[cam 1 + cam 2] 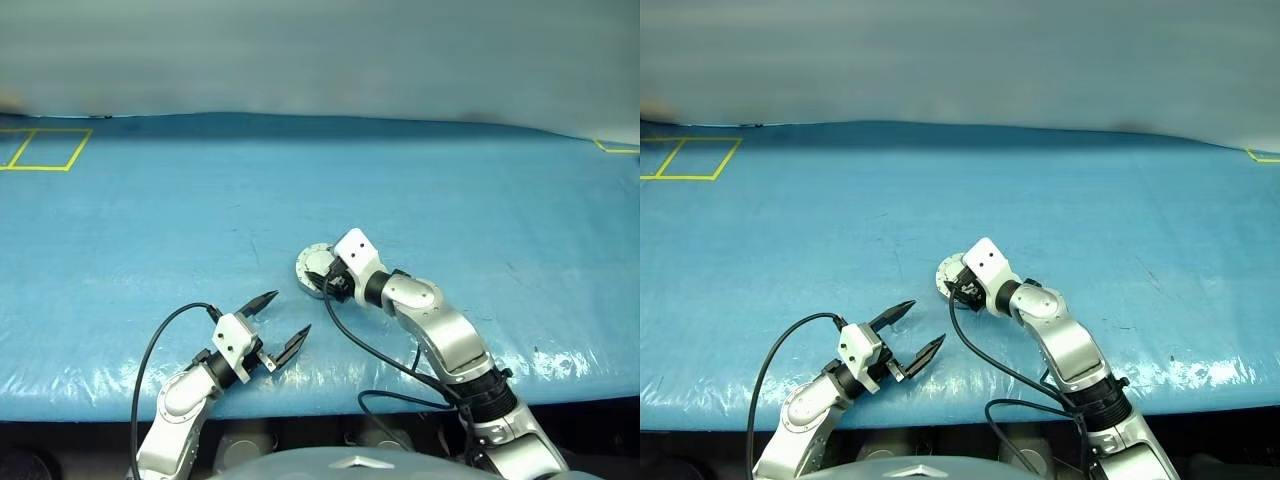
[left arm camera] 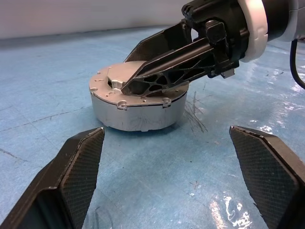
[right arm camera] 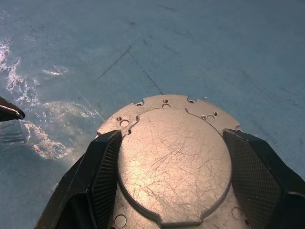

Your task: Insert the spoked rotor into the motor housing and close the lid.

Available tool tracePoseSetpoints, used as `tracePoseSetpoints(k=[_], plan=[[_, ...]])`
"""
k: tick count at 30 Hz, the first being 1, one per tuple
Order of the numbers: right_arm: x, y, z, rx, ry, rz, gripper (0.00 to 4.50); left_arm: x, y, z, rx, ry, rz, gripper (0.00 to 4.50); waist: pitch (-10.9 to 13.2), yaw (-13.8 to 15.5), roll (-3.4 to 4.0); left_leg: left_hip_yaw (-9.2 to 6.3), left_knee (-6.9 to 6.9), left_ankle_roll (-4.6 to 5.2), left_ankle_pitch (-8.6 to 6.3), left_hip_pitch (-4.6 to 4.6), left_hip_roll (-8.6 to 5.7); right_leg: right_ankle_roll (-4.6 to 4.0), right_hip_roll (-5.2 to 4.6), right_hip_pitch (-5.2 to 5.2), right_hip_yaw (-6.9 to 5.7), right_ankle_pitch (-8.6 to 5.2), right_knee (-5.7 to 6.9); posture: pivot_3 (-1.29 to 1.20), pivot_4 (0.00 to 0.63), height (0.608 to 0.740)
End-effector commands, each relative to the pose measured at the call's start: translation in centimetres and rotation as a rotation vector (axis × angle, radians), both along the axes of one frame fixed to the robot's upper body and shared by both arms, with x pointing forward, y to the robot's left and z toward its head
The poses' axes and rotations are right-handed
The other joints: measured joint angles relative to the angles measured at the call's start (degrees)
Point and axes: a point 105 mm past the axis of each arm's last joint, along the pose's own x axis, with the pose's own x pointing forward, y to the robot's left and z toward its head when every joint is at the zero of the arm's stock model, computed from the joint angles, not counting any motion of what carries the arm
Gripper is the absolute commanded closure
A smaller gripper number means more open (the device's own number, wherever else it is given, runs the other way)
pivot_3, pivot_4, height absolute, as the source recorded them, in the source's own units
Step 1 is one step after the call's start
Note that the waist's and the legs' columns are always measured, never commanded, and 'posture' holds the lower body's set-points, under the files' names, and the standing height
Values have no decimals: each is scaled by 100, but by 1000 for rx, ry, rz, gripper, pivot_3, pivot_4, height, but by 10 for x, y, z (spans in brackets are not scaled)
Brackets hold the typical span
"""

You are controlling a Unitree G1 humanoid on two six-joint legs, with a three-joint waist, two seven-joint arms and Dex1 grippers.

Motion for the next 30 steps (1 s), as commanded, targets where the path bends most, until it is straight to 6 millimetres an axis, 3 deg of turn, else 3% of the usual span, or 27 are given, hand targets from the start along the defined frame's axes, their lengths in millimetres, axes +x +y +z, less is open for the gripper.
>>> tracePoseSetpoints(k=[1, 8, 12, 15, 18, 22, 29, 30], plan=[[4, -17, -16, -48, 48, -50, 1467, 1, 0, 8, -30, -35, 7, 0, -1, 1, -1, -1, 0, 1, -1, 0, -1, 0, 0, 0, 0, 0, 0, 0, 150, 740], [3, -16, -27, -47, 49, -76, 1467, 9, 8, 7, -6, -15, 96, 0, -4, -3, -4, 0, 2, 4, 2, 3, 0, 1, 0, 2, 0, 0, -1, 0, 150, 740], [0, -13, -27, -27, 59, -80, 1467, 27, 17, 6, -76, 201, 208, 0, -9, -4, -15, -4, 3, 6, 6, 5, 2, 0, 0, 6, -3, 2, 1, 0, 150, 740], [0, -13, -27, -25, 59, -84, 1467, 38, 26, 14, -110, 245, 250, 0, -10, -5, -16, -9, 4, 5, 13, 5, 2, 8, 0, 8, -6, 2, 1, 0, 150, 740], [1, -13, -27, -21, 57, -91, 1467, 59, 40, 23, -100, 250, 288, 632, -11, -2, -18, -12, 4, 5, 14, 8, 0, 0, 2, 17, -7, 7, 1, 0, 150, 740], [2, -12, -25, -18, 53, -95, 1467, 89, 47, 38, 7, 191, 272, 1933, -11, -3, -18, -22, 3, 1, 18, 20, -2, 0, 5, 60, -15, 6, -1, 0, 150, 740], [2, -12, -25, -20, 54, -96, 1467, 115, 25, 55, 92, 130, 103, 4343, -10, -6, -21, -20, -1, 0, 18, 24, -8, 0, 4, 66, -9, 8, -5, 0, 150, 740], [2, -12, -25, -21, 53, -97, 1467, 116, 19, 57, 84, 141, 57, 4469, -9, -6, -22, -20, -3, 0, 18, 25, -9, 0, 4, 66, -9, 8, -4, 0, 150, 740]])
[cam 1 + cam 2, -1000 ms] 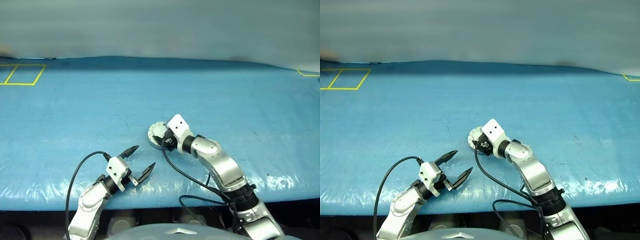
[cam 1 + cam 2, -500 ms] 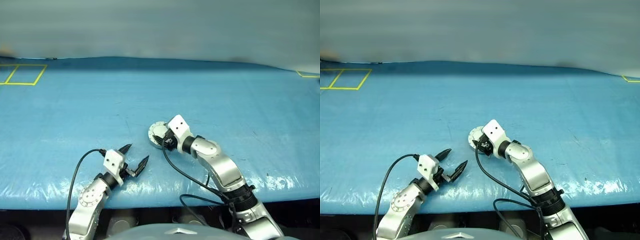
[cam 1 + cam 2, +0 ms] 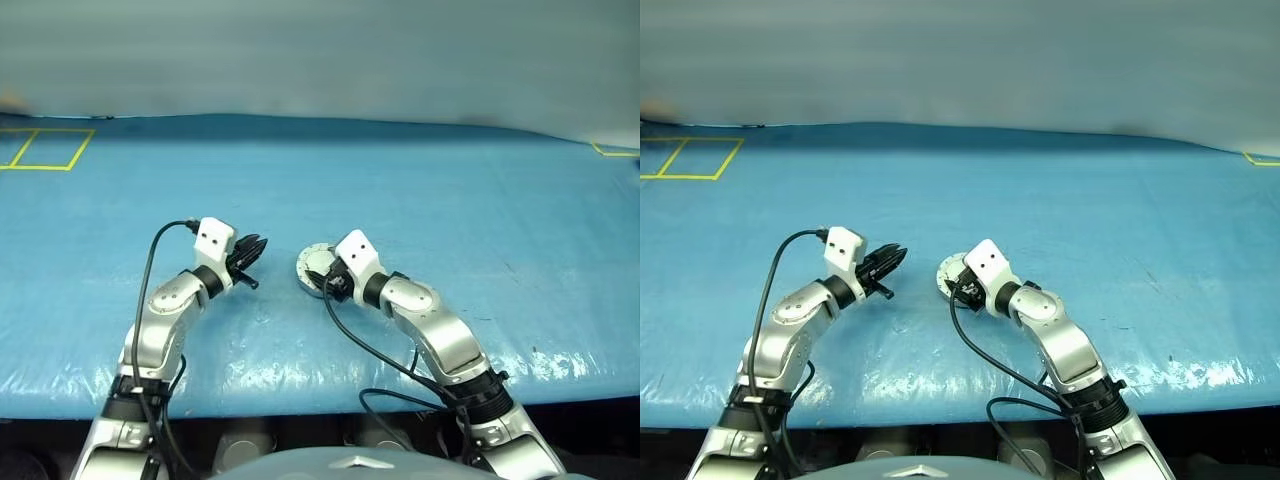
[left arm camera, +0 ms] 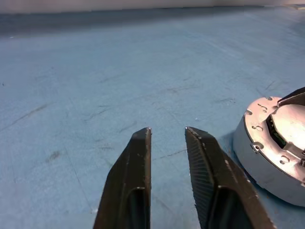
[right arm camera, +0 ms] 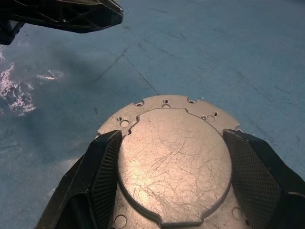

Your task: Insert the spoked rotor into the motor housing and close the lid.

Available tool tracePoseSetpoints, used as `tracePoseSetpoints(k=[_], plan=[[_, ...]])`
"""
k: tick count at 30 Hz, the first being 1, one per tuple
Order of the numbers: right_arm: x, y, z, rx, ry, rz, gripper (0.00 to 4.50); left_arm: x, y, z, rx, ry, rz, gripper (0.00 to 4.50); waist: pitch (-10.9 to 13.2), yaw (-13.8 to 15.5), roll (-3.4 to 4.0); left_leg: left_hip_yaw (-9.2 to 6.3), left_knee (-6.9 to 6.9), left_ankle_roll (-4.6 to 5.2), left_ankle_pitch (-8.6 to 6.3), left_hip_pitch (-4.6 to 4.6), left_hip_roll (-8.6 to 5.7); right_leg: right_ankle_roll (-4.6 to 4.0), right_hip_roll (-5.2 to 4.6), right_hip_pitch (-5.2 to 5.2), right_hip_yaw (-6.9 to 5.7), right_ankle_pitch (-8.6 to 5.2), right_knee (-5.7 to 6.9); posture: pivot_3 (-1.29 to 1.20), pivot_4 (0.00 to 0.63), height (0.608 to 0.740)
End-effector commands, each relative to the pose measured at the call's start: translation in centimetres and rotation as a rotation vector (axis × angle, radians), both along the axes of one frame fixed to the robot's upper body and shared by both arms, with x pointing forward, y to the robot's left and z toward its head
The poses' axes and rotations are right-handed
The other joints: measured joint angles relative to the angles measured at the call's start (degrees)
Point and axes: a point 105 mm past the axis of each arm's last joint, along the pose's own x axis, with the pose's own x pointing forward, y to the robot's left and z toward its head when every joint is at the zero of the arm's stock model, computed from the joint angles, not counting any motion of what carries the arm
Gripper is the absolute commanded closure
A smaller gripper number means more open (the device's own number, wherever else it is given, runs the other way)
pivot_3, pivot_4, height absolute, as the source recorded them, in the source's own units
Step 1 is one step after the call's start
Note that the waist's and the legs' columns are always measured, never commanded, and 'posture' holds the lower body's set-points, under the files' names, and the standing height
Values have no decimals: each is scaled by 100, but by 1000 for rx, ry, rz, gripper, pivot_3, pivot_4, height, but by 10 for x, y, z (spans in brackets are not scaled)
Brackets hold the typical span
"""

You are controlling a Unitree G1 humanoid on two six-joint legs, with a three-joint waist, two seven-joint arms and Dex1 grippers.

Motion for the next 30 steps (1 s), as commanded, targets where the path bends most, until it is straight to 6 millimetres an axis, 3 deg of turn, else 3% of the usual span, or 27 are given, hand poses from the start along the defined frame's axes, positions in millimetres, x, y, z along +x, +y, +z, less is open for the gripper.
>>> tracePoseSetpoints(k=[1, 6, 25, 29, 30], plan=[[0, -14, -19, -49, 67, -59, 1467, 2, -19, 8, -22, 4, -136, 4469, 1, 0, -1, -1, -1, -2, 1, 0, 1, 0, 1, 0, -1, 0, 0, 0, 150, 740], [-1, -13, -19, -51, 67, -58, 1467, -2, -37, 5, -48, 102, -282, 4469, 1, -4, -1, 0, -2, -3, 2, 0, 1, 1, 1, -2, -1, -1, 0, 0, 150, 740], [-5, -5, -17, -29, 64, -20, 1467, -10, -53, -18, 72, 207, -387, 4469, 1, 6, -4, -5, -3, -3, 2, 0, 0, 1, -2, 1, 0, -2, -2, 0, 150, 740], [-12, -9, -5, 22, 36, -31, 127, -6, -50, -16, 85, 192, -375, 4500, 1, 22, -4, -10, -5, -2, 2, -3, -1, 0, -3, -1, -2, -2, -2, 0, 150, 740], [-14, -10, -4, 25, 33, -31, 23, -6, -50, -15, 86, 190, -374, 4500, 1, 22, -4, -11, -7, -2, 1, -6, -2, 0, -3, -3, -2, -3, -4, 0, 150, 740]])
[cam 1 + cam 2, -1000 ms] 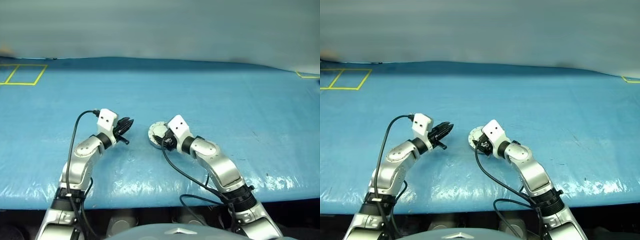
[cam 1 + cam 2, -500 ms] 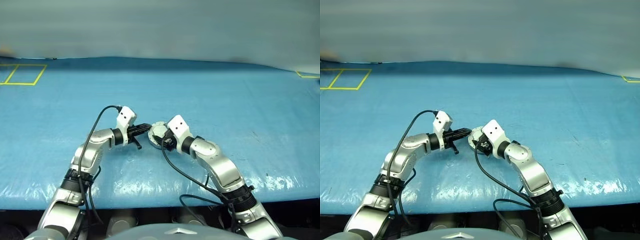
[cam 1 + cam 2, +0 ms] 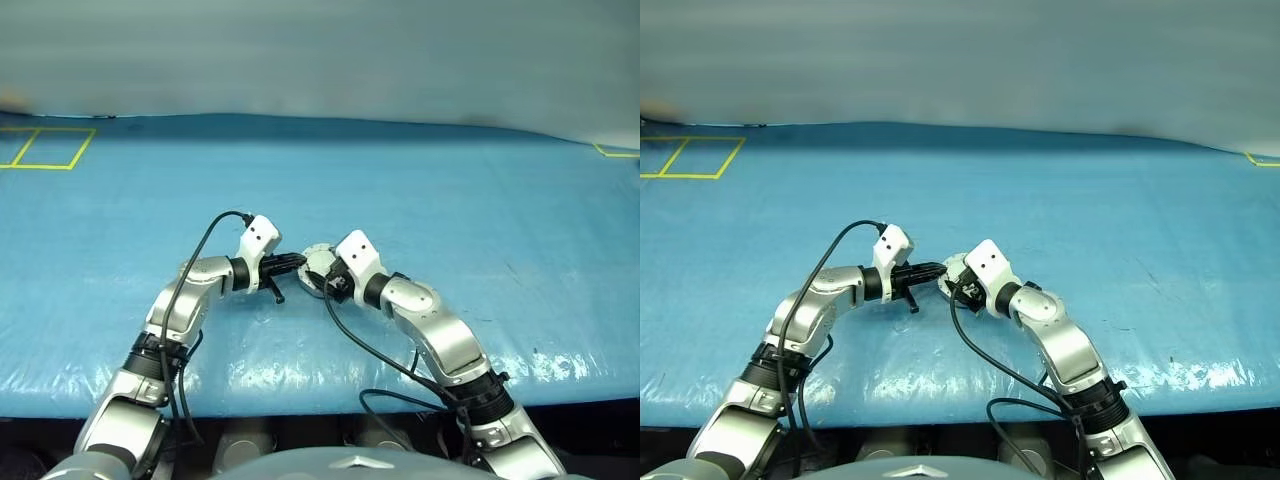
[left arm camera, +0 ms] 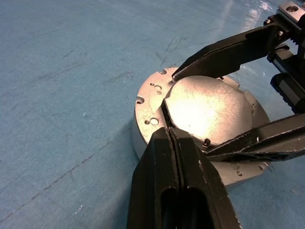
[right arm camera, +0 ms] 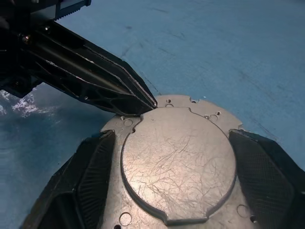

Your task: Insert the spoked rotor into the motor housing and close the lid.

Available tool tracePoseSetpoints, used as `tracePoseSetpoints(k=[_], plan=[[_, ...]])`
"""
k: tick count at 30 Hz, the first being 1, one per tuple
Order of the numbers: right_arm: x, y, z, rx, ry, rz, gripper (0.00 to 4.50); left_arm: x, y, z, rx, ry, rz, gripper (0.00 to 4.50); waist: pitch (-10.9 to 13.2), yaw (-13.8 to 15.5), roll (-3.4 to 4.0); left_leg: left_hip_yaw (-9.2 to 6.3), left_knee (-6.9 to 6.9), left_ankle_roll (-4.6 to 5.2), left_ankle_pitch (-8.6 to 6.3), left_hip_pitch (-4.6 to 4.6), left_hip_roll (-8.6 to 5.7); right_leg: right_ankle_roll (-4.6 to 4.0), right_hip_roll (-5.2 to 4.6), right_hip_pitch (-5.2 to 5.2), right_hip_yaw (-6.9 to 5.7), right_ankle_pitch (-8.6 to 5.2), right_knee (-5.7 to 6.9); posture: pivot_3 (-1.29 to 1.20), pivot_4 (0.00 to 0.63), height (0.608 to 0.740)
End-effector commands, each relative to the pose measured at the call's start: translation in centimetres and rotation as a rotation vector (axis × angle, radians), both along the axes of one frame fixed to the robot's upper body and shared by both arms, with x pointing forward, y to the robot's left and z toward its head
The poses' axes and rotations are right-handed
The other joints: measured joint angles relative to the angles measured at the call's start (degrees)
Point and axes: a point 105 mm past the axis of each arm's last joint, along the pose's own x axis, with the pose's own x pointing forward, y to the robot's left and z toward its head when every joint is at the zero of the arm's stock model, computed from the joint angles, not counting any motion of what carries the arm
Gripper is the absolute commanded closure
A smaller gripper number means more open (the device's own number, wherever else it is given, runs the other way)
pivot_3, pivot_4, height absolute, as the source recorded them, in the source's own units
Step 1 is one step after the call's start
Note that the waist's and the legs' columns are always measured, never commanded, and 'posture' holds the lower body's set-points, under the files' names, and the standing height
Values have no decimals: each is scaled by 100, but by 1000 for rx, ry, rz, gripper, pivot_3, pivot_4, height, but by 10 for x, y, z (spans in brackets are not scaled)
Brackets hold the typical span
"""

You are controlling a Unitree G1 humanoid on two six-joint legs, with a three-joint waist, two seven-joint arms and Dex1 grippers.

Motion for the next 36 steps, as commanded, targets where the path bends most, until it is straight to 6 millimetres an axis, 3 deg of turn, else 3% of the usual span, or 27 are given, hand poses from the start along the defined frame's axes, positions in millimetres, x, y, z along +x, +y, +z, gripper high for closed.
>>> tracePoseSetpoints(k=[1, 4, 8, 13, 25, 36], plan=[[-8, -8, -2, 6, 26, -11, 23, 0, -3, 0, 14, -1, -17, 4500, 0, -1, 0, 0, -1, 0, 0, -5, 0, 0, 0, -4, 0, 0, -3, 0, 150, 740], [-20, -19, 12, 66, 21, -23, 23, 1, -1, 1, 19, -11, -16, 4500, 2, 14, -2, -3, -1, 2, -1, -17, -4, 2, -2, -11, -2, 0, -6, 0, 150, 740], [-26, -41, 30, 247, 57, -163, 23, 2, 1, 2, 21, -21, -18, 4500, 6, 12, -5, -5, -4, 2, -2, -23, -2, 7, 0, -16, -3, 0, -9, 0, 150, 740], [-26, -53, 27, 487, 198, -335, 23, 3, 0, 4, 23, -33, -29, 4500, 9, -6, -3, -7, -4, 0, -1, -21, 1, 5, 2, -17, -4, -1, -6, 0, 150, 740], [-25, -25, 6, 856, 538, -388, 23, 5, 0, 4, 29, -41, -36, 4500, 15, -21, 5, -7, -10, 2, -2, -25, -2, 5, 0, -22, -1, 0, -9, 0, 150, 740], [-27, -10, -3, 1058, 756, -342, 23, 3, 1, 2, 33, -37, -38, 4500, 16, -33, 7, -8, -13, 2, -2, -23, 0, 5, 1, -21, -1, 0, -9, 0, 150, 740]])
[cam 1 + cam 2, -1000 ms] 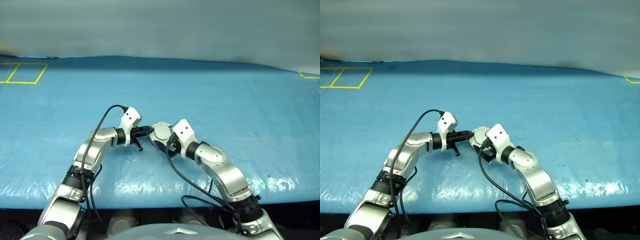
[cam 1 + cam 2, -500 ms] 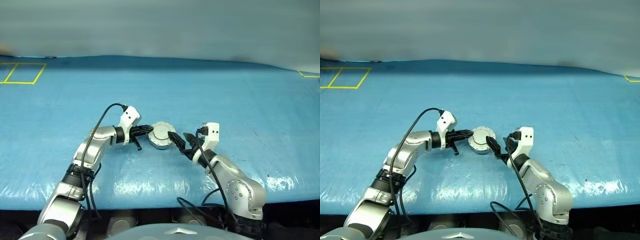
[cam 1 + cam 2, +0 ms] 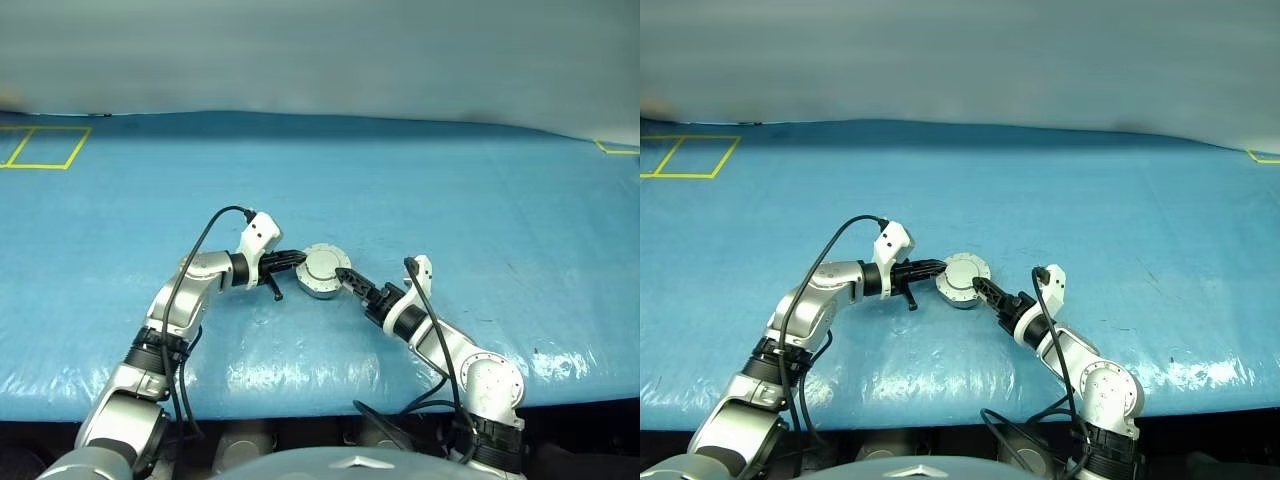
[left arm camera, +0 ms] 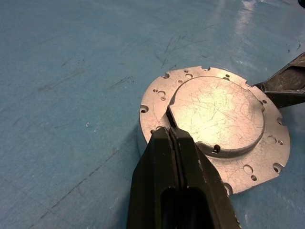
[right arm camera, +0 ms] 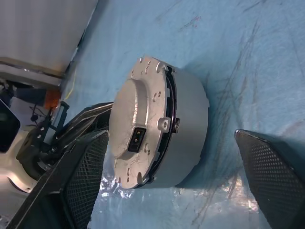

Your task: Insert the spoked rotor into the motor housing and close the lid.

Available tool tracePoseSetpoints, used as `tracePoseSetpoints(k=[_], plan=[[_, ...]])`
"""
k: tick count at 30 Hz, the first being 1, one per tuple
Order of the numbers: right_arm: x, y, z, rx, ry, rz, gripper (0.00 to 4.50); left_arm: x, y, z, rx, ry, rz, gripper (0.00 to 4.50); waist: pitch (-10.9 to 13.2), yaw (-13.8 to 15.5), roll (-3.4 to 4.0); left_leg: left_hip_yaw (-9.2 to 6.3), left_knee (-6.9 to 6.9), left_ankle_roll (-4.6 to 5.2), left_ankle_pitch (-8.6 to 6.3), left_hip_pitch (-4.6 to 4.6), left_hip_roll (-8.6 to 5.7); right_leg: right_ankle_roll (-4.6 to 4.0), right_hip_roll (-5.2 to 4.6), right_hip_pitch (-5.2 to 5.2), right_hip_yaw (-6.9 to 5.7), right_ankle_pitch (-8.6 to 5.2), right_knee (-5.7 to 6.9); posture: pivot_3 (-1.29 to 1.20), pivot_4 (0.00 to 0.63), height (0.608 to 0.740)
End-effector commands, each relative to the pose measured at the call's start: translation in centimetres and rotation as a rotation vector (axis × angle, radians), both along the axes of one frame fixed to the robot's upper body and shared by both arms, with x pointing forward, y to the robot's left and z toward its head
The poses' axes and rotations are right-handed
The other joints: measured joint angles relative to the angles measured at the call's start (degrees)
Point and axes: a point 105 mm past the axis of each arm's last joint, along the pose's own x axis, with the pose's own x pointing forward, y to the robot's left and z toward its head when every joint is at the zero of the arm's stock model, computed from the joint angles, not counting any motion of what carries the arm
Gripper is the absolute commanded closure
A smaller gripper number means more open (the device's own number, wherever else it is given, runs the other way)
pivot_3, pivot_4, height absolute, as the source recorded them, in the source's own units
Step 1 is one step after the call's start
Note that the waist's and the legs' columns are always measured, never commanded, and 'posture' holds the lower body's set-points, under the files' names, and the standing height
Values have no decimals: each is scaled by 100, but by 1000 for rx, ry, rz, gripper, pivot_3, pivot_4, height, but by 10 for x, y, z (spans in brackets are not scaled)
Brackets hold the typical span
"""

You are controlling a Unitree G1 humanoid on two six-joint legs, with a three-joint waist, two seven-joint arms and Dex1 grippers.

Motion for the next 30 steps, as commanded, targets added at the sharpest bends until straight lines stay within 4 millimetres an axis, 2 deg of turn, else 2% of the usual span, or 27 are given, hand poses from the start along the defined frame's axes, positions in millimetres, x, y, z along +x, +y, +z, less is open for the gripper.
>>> tracePoseSetpoints(k=[1, 5, 6, 8, 16, 17, 23, 27, 30], plan=[[1, 28, 9, 158, 20, 27, 23, -1, 0, -2, 6, 3, -6, 4500, 0, -2, 0, 0, 0, 0, 0, 0, 0, 0, 0, 0, 0, 0, 0, 0, 150, 740], [3, 31, 8, 212, 50, 15, 23, -1, 0, -2, 6, 5, -4, 4500, 0, -5, 0, 0, 0, 0, 0, 1, 0, 0, 0, 0, 1, 0, 0, 0, 150, 740], [3, 31, 7, 220, 58, 14, 195, -1, 0, -2, 6, 6, -4, 4500, 0, -5, 0, 0, 0, 0, 0, 0, 0, 0, 0, 0, 1, 0, 0, 0, 150, 740], [3, 32, 7, 252, 74, 9, 670, -1, 1, -3, 6, 8, -2, 4500, 0, -5, 0, 0, 0, 0, 0, 0, 0, 1, 0, 0, 1, 0, 0, 0, 150, 740], [-5, 32, 4, 302, 117, 16, 3136, -1, 2, -5, 5, 16, 0, 4500, 1, -9, 1, -1, 0, 1, 0, -2, 2, 2, 0, -1, 0, 1, 0, 0, 150, 740], [-6, 32, 3, 304, 120, 17, 3280, -1, 2, -6, 4, 18, 0, 4500, 0, -9, 1, -1, -1, 1, -1, -1, 1, 3, 0, -1, 2, 1, -1, 0, 150, 740], [-9, 31, 2, 290, 130, 25, 3280, 2, 2, -4, -7, 14, 9, 4500, 0, -10, 1, -1, -1, 1, -1, -1, 2, 2, -1, -1, 2, 0, -1, 0, 150, 740], [-10, 31, 1, 294, 137, 21, 3280, 10, 4, 9, -92, 17, 82, 4500, 1, -14, 1, 0, -1, 1, -1, -2, 2, 2, 0, -1, 2, 1, -1, 0, 150, 740], [-11, 32, 2, 311, 138, 14, 3280, 10, 9, 17, -152, 33, 130, 3851, 2, -50, 1, -1, -1, 1, -1, -6, 3, 10, 0, -6, 3, 5, -1, 0, 150, 740]])
